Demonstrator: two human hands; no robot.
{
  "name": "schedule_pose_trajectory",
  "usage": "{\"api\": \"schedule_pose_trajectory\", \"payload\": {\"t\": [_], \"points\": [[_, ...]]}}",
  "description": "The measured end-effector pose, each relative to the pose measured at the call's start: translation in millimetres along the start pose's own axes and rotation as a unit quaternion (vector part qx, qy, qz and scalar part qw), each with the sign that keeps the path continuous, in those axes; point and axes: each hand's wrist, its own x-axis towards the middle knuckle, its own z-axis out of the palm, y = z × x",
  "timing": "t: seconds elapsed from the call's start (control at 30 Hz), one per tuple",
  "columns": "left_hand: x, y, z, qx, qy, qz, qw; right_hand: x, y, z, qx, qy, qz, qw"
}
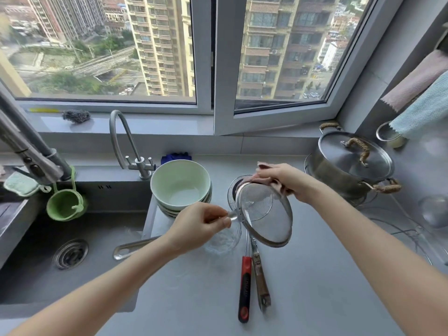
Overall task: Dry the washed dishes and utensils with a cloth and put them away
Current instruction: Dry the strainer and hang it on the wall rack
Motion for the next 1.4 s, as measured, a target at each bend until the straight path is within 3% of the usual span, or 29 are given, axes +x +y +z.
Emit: {"api": "schedule_pose_trajectory", "payload": {"t": [0.1,0.27,0.33,0.43,0.5,0.57,0.6,0.67,0.73,0.8,0.87,0.97,1.1,1.13,1.17,1.23,1.27,1.33,1.4], "points": [[-1.9,-3.1,-4.9,-0.009,-0.042,-0.003,0.999,-4.7,14.9,-2.5,0.065,-0.037,0.01,0.997],[-3.6,6.2,-13.3,-0.129,-0.194,-0.083,0.969,-11.6,12.9,18.9,0.152,-0.006,-0.124,0.981],[-2.0,11.6,-12.6,-0.162,-0.205,-0.084,0.962,-18.4,3.8,26.5,0.169,0.002,-0.16,0.973],[2.1,14.9,-8.3,-0.153,-0.156,-0.077,0.973,-30.7,-5.2,27.1,0.087,0.153,-0.199,0.964],[6.2,15.8,-7.3,-0.179,-0.127,-0.081,0.972,-45.9,-1.3,25.3,0.047,0.292,-0.206,0.933],[11.6,17.4,-8.4,-0.182,-0.093,-0.082,0.975,-66.7,5.7,33.4,0.05,0.345,-0.276,0.896],[14.8,17.6,-8.9,-0.166,-0.082,-0.075,0.98,-76.3,8.0,40.5,-0.011,0.334,-0.308,0.891],[20.3,17.7,-8.6,-0.126,-0.071,-0.055,0.988,-84.7,14.1,53.4,-0.252,0.255,-0.281,0.89],[22.5,17.3,-8.8,-0.121,-0.072,-0.056,0.988,-79.2,16.1,51.1,-0.359,0.198,-0.245,0.879],[25.0,18.3,-11.4,-0.167,-0.083,-0.059,0.981,-74.9,8.3,41.5,-0.319,0.186,-0.286,0.885],[30.2,23.2,-13.1,-0.214,-0.106,-0.038,0.97,-68.0,3.1,32.9,-0.305,0.216,-0.339,0.863],[41.0,32.7,-13.6,-0.227,-0.102,-0.005,0.969,-54.8,-5.5,30.8,-0.278,0.24,-0.35,0.861],[41.7,36.0,-4.6,-0.137,-0.062,0.028,0.988,-41.2,-1.7,48.6,-0.292,0.286,-0.447,0.796],[39.1,36.9,-0.8,-0.116,-0.053,0.047,0.991,-36.5,-3.0,49.3,-0.277,0.293,-0.436,0.805],[36.9,37.7,3.3,-0.109,-0.049,0.063,0.991,-30.1,-4.8,45.6,-0.232,0.292,-0.396,0.839],[35.0,39.2,7.4,-0.127,-0.051,0.075,0.988,-19.5,-15.1,31.3,-0.033,0.237,-0.255,0.937],[34.6,39.4,7.4,-0.141,-0.052,0.072,0.986,-16.6,-19.9,26.9,0.042,0.215,-0.195,0.956],[35.0,37.5,4.2,-0.168,-0.05,0.064,0.982,-19.3,-19.5,33.1,0.023,0.253,-0.175,0.951],[35.7,34.1,-0.2,-0.166,-0.043,0.061,0.983,-30.5,-11.3,55.2,-0.127,0.349,-0.255,0.893]]}}
